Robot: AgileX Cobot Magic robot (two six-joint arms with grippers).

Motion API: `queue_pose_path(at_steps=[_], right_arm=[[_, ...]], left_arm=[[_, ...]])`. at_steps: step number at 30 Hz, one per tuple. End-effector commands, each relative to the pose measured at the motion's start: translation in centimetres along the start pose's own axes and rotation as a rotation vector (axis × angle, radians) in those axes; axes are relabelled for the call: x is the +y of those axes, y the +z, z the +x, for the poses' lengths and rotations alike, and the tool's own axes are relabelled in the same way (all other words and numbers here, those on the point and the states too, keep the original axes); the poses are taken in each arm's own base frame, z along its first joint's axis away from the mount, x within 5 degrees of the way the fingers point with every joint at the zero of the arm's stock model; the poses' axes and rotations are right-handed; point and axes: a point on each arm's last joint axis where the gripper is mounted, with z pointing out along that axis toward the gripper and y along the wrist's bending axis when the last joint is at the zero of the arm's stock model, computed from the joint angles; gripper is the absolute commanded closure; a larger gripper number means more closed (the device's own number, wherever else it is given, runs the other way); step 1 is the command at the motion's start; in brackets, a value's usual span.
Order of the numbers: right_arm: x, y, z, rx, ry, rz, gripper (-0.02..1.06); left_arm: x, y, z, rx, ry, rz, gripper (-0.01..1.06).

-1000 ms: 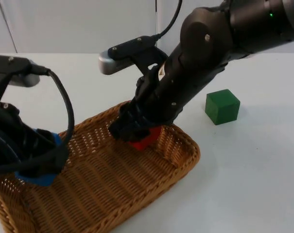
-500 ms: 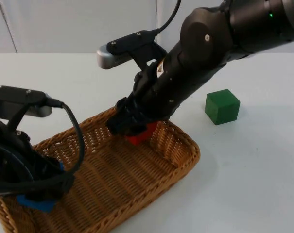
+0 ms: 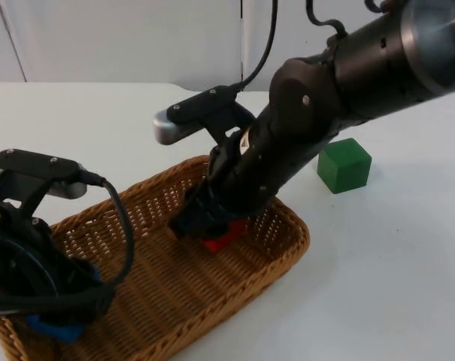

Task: Pick up one cube with each hand and place exactly two cubes into the same basket, leaving the remaining cube outside.

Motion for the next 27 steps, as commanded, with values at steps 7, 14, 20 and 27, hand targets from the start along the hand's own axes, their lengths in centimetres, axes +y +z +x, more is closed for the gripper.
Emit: queue_pose_path(at_steps=[7, 14, 20, 27], right_arm=[[0.3, -0.1, 0.0, 0.02, -0.008, -0.008, 0.56], [0.3, -0.5, -0.2, 0.016, -0.011, -0.008, 0.29], [0.4, -4.4, -2.1, -0.043, -0.021, -0.007, 0.29], [0.5, -11.9, -4.8, -0.174, -0.036, -0.003, 0.29]], left_arm=[[-0.1, 0.1, 0.1, 0.0, 0.002, 0.001, 0.5], [-0.2, 0.1, 0.1, 0.007, -0.002, 0.004, 0.23], [-0.3, -0.8, -0.3, -0.037, -0.052, 0.016, 0.23], [-0.8, -6.5, -1.6, -0.286, -0.056, 0.043, 0.23]])
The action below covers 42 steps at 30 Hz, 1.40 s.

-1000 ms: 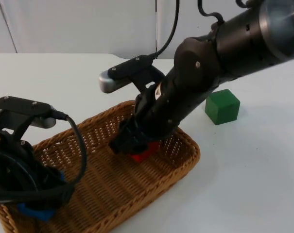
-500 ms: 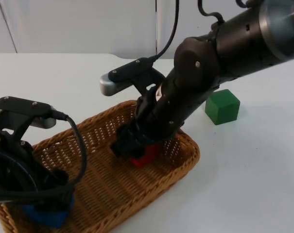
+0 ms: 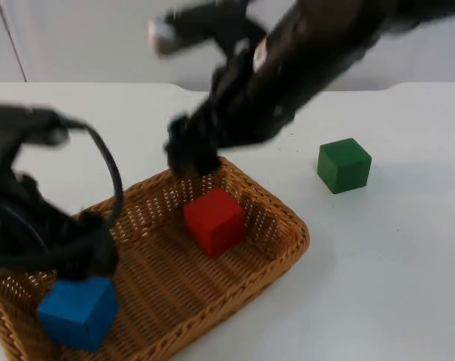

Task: Pick up one cube with each hand and place exactly two cubes into the same basket, leaving the remaining cube outside.

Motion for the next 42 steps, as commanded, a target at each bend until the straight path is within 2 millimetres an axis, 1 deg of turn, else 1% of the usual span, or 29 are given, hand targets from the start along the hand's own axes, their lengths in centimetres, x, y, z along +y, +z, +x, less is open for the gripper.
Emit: queue_pose_path(at_steps=[1, 2, 4, 5, 6, 7, 8, 10, 13, 14, 15, 17, 18, 19, 21, 23, 24, 25, 28, 36, 42], right_arm=[[0.1, -3.0, -1.4, -0.054, -0.015, 0.002, 0.29], [0.2, -4.3, -1.9, -0.08, -0.016, 0.003, 0.29], [0.3, -6.9, -2.7, -0.125, -0.019, 0.003, 0.29], [0.3, -7.9, -3.0, -0.139, -0.02, 0.003, 0.29], [0.3, -9.1, -3.3, -0.161, -0.021, 0.004, 0.29], [0.4, -10.2, -3.5, -0.178, -0.023, 0.004, 0.29], [0.4, -10.2, -3.5, -0.178, -0.023, 0.004, 0.29], [0.4, -11.5, -3.7, -0.2, -0.024, 0.005, 0.29], [0.6, -14.3, -4.1, -0.246, -0.028, 0.005, 0.29], [0.6, -14.3, -4.1, -0.246, -0.028, 0.005, 0.29], [0.6, -15.0, -4.2, -0.258, -0.028, 0.006, 0.29], [0.6, -16.1, -4.2, -0.272, -0.03, 0.006, 0.29], [0.7, -16.7, -4.2, -0.282, -0.031, 0.006, 0.29], [0.7, -16.7, -4.2, -0.282, -0.031, 0.006, 0.29], [0.7, -17.7, -4.2, -0.296, -0.032, 0.006, 0.29], [0.8, -18.1, -4.1, -0.296, -0.032, 0.005, 0.29], [0.8, -18.7, -4.1, -0.297, -0.033, 0.004, 0.29], [0.8, -18.8, -4.0, -0.294, -0.034, 0.004, 0.29], [0.9, -19.5, -3.6, -0.265, -0.034, -0.003, 0.29], [1.0, -19.6, -3.0, -0.196, -0.032, -0.016, 0.29], [1.1, -19.9, -2.7, -0.175, -0.032, -0.021, 0.29]], left_arm=[[-0.4, -2.0, -0.7, -0.091, -0.003, 0.016, 0.23], [-0.5, -3.1, -1.0, -0.139, 0.001, 0.022, 0.23], [-0.8, -5.8, -1.5, -0.26, 0.01, 0.036, 0.23], [-0.9, -7.1, -1.7, -0.314, 0.015, 0.043, 0.23], [-0.9, -7.8, -1.7, -0.345, 0.019, 0.045, 0.23], [-1.1, -9.3, -1.7, -0.405, 0.025, 0.054, 0.23], [-1.1, -9.3, -1.7, -0.405, 0.025, 0.054, 0.23], [-1.3, -11.8, -1.5, -0.506, 0.043, 0.066, 0.23], [-1.5, -15.3, -0.6, -0.65, 0.07, 0.082, 0.23], [-1.5, -15.3, -0.6, -0.65, 0.07, 0.082, 0.23], [-1.5, -16.5, -0.2, -0.7, 0.075, 0.09, 0.23], [-1.6, -17.9, 0.6, -0.752, 0.084, 0.102, 0.23], [-1.7, -18.3, 0.9, -0.757, 0.089, 0.109, 0.23], [-1.7, -18.3, 0.9, -0.757, 0.089, 0.109, 0.23], [-1.9, -18.9, 1.4, -0.743, 0.095, 0.13, 0.23], [-2.0, -19.3, 1.4, -0.732, 0.1, 0.136, 0.23], [-2.1, -19.6, 1.4, -0.71, 0.115, 0.143, 0.23], [-2.2, -19.8, 1.5, -0.685, 0.131, 0.147, 0.23], [-2.6, -20.8, 1.2, -0.658, 0.16, 0.16, 0.23], [-2.9, -22.3, 1.0, -0.634, 0.192, 0.175, 0.23], [-3.0, -22.2, 1.4, -0.577, 0.213, 0.176, 0.23]])
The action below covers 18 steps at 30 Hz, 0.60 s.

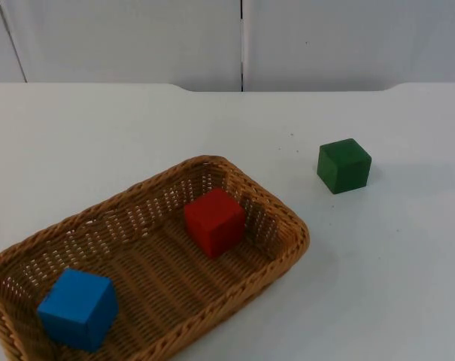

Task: Pick up one cube with each hand and place exactly two cubes into the same basket, leaving the remaining cube outside.

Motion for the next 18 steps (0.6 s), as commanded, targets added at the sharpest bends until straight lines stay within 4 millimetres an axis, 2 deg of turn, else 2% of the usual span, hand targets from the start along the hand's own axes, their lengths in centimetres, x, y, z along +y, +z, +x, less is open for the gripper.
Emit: queue_pose_path(at_steps=[1, 6, 8, 10, 15, 16, 18], right_arm=[[0.2, -0.8, 0.0, -0.011, -0.003, -0.005, 0.29], [0.2, -2.0, 1.3, -0.095, 0.0, 0.01, 0.29], [0.4, -2.9, 3.1, -0.14, 0.002, 0.02, 0.29], [0.4, -3.2, 3.6, -0.158, 0.001, 0.025, 0.29], [0.7, -5.0, 7.1, -0.209, -0.006, 0.037, 0.29], [0.7, -5.0, 7.1, -0.209, -0.006, 0.037, 0.29], [0.8, -5.7, 8.3, -0.214, -0.037, 0.042, 0.29]], left_arm=[[-0.1, -0.3, 0.0, 0.015, 0.007, 0.001, 0.23], [-0.2, -0.3, 0.5, 0.068, 0.012, 0.013, 0.23], [-0.2, -0.3, 0.9, 0.112, 0.027, 0.014, 0.23], [-0.2, -0.3, 1.1, 0.132, 0.032, 0.016, 0.23], [0.1, -0.6, 1.8, 0.21, 0.054, -0.02, 0.23], [0.1, -0.6, 1.8, 0.21, 0.054, -0.02, 0.23], [0.3, -1.0, 2.0, 0.211, 0.043, -0.045, 0.23]])
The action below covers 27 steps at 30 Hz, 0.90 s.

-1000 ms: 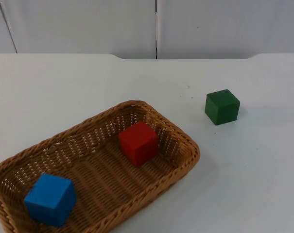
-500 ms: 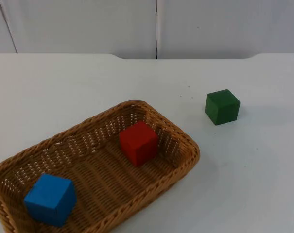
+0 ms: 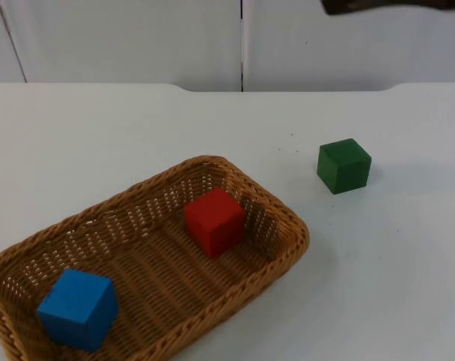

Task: Pick up one cube with each hand and place exactly two cubes into the same basket, leaving the remaining cube outside.

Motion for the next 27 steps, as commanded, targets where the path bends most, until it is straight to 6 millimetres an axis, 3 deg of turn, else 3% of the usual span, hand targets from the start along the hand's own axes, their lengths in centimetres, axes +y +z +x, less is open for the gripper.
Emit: queue_pose_path(at_steps=[1, 6, 10, 15, 27], right_arm=[[0.1, -1.2, 1.1, -0.037, -0.039, 0.004, 0.29], [0.3, -2.6, 2.5, -0.078, -0.043, 0.012, 0.29], [0.4, -4.2, 3.9, -0.133, -0.044, 0.02, 0.29], [0.5, -5.7, 4.8, -0.166, -0.045, 0.023, 0.29], [0.8, -8.2, 6.9, -0.229, -0.048, 0.028, 0.29]], left_arm=[[0.1, -0.8, 0.3, -0.007, -0.006, -0.031, 0.23], [-0.1, -2.8, 0.9, -0.091, 0.011, -0.069, 0.23], [-0.9, -6.0, 2.3, -0.251, -0.006, -0.081, 0.23], [-1.5, -7.9, 3.9, -0.326, -0.019, -0.08, 0.23], [-1.2, -9.6, 7.2, -0.28, -0.079, -0.18, 0.23]])
